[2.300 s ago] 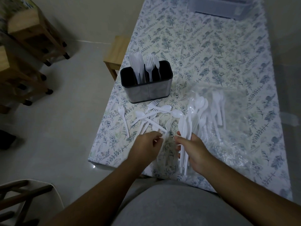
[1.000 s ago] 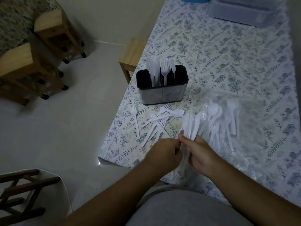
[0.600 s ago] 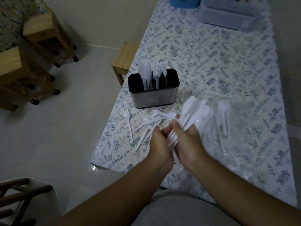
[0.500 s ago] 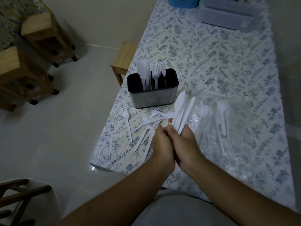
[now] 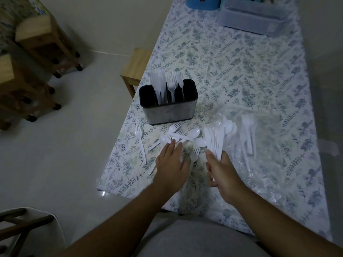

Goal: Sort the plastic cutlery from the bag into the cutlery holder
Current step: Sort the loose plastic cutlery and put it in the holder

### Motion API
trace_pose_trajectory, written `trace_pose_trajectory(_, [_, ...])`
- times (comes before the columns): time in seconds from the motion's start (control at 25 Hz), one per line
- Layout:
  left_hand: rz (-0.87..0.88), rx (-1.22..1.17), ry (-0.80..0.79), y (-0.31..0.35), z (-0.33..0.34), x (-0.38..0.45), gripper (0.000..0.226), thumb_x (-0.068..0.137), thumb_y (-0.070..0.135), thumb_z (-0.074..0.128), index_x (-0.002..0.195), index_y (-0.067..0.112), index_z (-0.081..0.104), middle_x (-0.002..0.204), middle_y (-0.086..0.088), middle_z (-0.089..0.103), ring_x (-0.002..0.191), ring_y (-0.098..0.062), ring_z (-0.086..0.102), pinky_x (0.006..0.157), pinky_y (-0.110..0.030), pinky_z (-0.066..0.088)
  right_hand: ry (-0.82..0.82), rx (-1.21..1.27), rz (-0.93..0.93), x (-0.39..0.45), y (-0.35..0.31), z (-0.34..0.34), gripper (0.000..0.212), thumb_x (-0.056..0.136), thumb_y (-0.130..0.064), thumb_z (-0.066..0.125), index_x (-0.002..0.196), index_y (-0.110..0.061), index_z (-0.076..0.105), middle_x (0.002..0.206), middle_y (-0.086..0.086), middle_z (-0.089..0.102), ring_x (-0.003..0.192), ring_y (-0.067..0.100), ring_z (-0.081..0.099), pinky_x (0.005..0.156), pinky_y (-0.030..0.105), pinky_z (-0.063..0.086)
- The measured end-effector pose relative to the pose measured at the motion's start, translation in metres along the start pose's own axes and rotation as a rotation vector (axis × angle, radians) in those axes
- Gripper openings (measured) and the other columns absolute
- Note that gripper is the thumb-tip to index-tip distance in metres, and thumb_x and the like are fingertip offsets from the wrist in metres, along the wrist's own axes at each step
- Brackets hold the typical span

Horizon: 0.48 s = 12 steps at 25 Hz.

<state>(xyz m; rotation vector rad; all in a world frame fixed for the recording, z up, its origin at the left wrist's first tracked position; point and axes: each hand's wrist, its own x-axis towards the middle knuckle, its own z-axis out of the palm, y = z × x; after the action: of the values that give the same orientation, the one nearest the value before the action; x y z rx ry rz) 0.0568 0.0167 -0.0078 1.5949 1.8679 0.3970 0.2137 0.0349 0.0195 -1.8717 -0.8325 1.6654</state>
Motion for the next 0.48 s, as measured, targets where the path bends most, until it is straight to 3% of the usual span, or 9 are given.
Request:
trace_pose_trajectory(0.08, [-0.066,-0.348,0.083,0.015,-0.008,-0.004,0.037,0.098,0.036,0.048,0.133,0.029,0.057,0.141,0.000,0.055,0.128,-0.015,0.048,0.112,-0.046,0.040,0.014,-0.049,-0.036,-0.002,-0.007,0.003,0.036,0.099,-0.058,0.040,0.116,-0.027,0.051,0.081,0.002,0.057,0.062,0.015,0.053,0.047,0.027,0.042])
trace_pose_trajectory(0.12, [-0.119,-0.537,0.047,0.027,-0.012,-0.005,0.022,0.099,0.034,0.052,0.114,0.037,0.067,0.123,0.000,0.066,0.110,-0.012,0.059,0.102,-0.046,0.049,0.004,-0.059,-0.052,-0.004,-0.009,0.006,0.041,0.100,-0.060,0.035,0.118,-0.027,0.052,0.082,0.003,0.058,0.063,0.016,0.054,0.048,0.027,0.042])
trace_pose_trajectory(0.2, [-0.144,-0.687,-0.016,0.042,-0.019,-0.005,0.025,0.099,0.031,0.055,0.079,0.039,0.066,0.093,-0.007,0.071,0.083,-0.020,0.065,0.088,-0.052,0.054,-0.007,-0.119,-0.108,-0.006,-0.011,0.013,0.052,0.099,-0.064,0.028,0.124,-0.026,0.052,0.090,0.003,0.060,0.071,0.017,0.056,0.057,0.029,0.044])
trace_pose_trajectory(0.32, [-0.078,-0.746,-0.014,0.045,-0.022,-0.003,0.032,0.098,0.032,0.056,0.079,0.008,0.066,0.080,-0.020,0.067,0.080,-0.038,0.066,0.078,-0.056,0.056,-0.006,-0.186,-0.226,-0.008,-0.012,0.021,0.055,0.101,-0.059,0.024,0.126,-0.018,0.052,0.091,-0.001,0.060,0.076,0.013,0.056,0.069,0.030,0.044])
trace_pose_trajectory(0.48, [-0.060,-0.783,-0.004,0.044,-0.022,-0.002,0.034,0.099,0.028,0.057,0.080,0.003,0.069,0.076,-0.021,0.067,0.077,-0.040,0.068,0.076,-0.057,0.057,0.014,-0.190,-0.300,-0.010,-0.015,0.026,0.051,0.105,-0.050,0.021,0.118,-0.015,0.055,0.079,-0.008,0.059,0.068,0.003,0.057,0.059,0.019,0.040])
